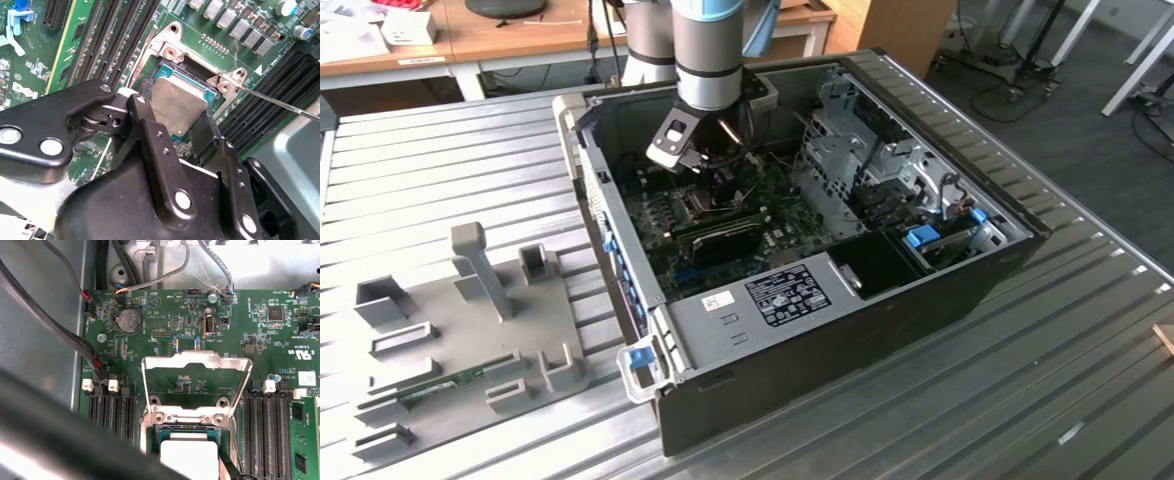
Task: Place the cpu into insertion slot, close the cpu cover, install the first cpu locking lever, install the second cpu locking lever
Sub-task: 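Place the cpu into insertion slot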
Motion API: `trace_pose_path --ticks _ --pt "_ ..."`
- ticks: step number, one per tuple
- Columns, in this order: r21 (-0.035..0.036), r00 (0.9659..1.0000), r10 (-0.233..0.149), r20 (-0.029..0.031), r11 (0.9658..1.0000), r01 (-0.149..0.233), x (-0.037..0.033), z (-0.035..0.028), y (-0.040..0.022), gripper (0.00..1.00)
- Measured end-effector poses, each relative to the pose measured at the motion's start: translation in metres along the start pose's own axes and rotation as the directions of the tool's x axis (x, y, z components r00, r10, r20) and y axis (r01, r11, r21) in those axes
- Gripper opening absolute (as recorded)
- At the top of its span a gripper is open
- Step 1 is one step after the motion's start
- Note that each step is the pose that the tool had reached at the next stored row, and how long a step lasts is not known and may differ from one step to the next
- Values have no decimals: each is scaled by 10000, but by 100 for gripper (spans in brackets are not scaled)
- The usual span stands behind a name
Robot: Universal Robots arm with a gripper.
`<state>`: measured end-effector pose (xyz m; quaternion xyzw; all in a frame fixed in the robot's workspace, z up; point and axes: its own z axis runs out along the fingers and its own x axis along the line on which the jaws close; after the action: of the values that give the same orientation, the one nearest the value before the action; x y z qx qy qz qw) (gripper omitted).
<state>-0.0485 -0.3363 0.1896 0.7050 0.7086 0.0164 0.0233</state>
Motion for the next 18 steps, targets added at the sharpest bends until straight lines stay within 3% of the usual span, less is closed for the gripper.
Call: trace_pose_path --ticks 4,5,18 --pt "-5 10000 3 -4 10000 -3 1 2 1 55" --pt "-4 10000 4 -6 10000 -4 1 3 1 60" --pt "-1 9999 112 3 9999 -112 1 2 4 60"
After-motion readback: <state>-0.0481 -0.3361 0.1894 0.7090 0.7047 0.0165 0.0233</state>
